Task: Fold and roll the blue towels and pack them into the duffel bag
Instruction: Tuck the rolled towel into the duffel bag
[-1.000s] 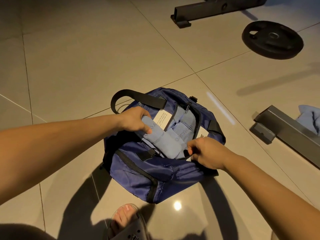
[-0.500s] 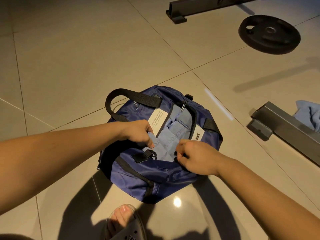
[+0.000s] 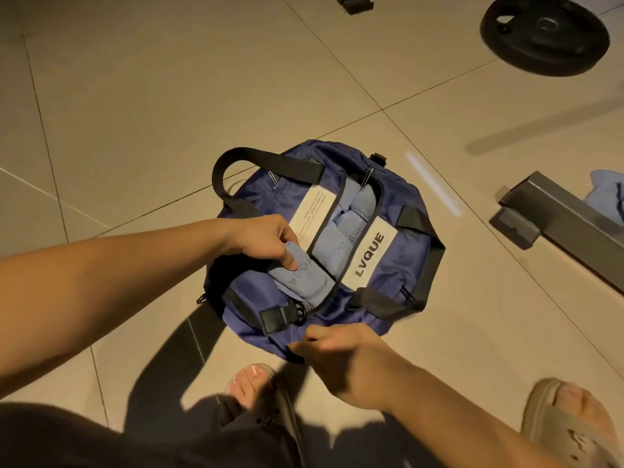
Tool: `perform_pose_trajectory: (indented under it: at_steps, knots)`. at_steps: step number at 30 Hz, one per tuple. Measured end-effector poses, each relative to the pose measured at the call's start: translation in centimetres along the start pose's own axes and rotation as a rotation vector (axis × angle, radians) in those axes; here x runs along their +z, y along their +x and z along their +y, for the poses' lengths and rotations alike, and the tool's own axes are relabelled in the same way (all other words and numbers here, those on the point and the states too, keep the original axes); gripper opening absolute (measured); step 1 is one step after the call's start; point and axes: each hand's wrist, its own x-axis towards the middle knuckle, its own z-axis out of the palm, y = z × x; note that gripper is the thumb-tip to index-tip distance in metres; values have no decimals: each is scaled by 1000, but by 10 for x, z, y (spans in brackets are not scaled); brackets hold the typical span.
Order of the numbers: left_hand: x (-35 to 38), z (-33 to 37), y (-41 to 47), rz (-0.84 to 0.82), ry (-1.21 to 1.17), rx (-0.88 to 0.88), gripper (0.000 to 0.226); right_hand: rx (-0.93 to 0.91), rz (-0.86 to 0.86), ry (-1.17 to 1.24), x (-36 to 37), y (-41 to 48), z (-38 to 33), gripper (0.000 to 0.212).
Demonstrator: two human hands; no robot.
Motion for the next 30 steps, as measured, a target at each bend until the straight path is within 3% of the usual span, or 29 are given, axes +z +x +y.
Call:
perform_pose_trajectory:
  at_steps: [4, 8, 12, 17, 20, 23, 27, 30]
  knots:
    - [12, 0, -3, -44, 48, 14, 4, 160, 13, 92, -13, 8, 4, 31]
    - [24, -2, -1, -136, 15, -2, 13, 348, 181, 63, -23, 13, 30, 28]
    - [25, -2, 4, -158, 12, -8, 5, 350, 20, 21, -23, 20, 44, 36]
    - [29, -3, 14, -36, 26, -8, 27, 352, -88, -130, -21, 15, 43, 28]
    - [36, -7, 15, 82, -69, -60, 44, 374, -35, -86, -18, 3, 38, 18]
    - [45, -12, 13, 23, -132, -68, 46, 389, 56, -47, -13, -11, 35, 10]
    - [49, -8, 12, -47, -40, -43, 36, 364, 106, -9, -12, -20, 33, 7]
    - [53, -3, 16, 18, 106, -41, 40, 333, 112, -6, -14, -19, 34, 6]
